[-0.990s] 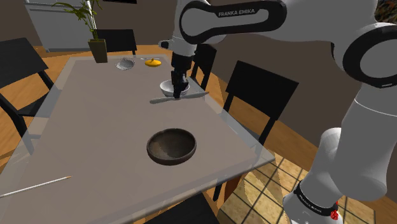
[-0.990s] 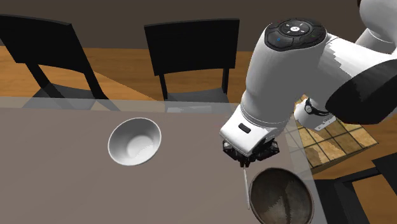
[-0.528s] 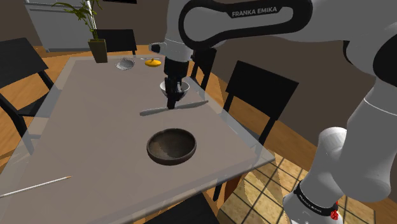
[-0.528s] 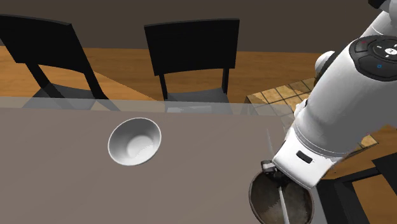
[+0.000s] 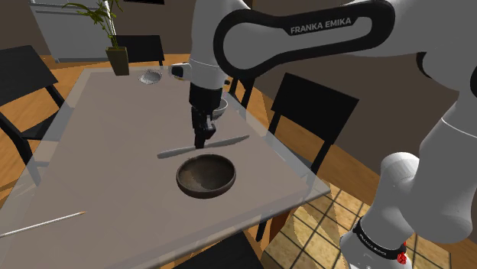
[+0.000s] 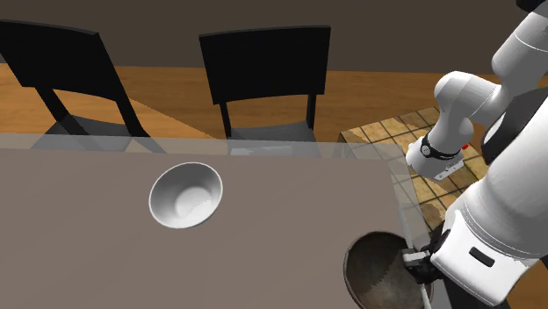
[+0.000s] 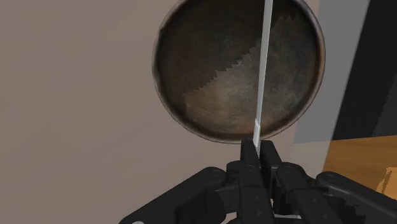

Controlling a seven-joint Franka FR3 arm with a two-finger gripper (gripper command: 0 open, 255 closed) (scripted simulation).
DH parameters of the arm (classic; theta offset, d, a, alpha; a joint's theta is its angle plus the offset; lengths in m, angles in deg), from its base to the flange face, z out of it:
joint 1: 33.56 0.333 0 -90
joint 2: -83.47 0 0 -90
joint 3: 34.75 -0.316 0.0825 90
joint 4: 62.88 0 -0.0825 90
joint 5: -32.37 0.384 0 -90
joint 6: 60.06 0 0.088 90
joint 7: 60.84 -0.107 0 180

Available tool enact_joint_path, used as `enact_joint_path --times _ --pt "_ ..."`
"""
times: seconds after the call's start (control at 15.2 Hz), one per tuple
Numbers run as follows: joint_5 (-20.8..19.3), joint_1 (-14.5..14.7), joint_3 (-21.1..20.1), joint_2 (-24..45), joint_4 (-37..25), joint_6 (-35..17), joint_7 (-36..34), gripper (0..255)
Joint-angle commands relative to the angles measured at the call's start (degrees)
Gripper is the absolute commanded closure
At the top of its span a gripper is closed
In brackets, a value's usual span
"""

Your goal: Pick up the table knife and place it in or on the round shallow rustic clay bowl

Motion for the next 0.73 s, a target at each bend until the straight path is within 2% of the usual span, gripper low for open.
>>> enact_joint_path --times 0.0,0.66 --pt "0.05 0.1 -0.1 -0.06 1.44 -1.4 -0.05 255" --pt "0.38 0.19 -0.2 1.25 7.63 -8.88 0.71 255"
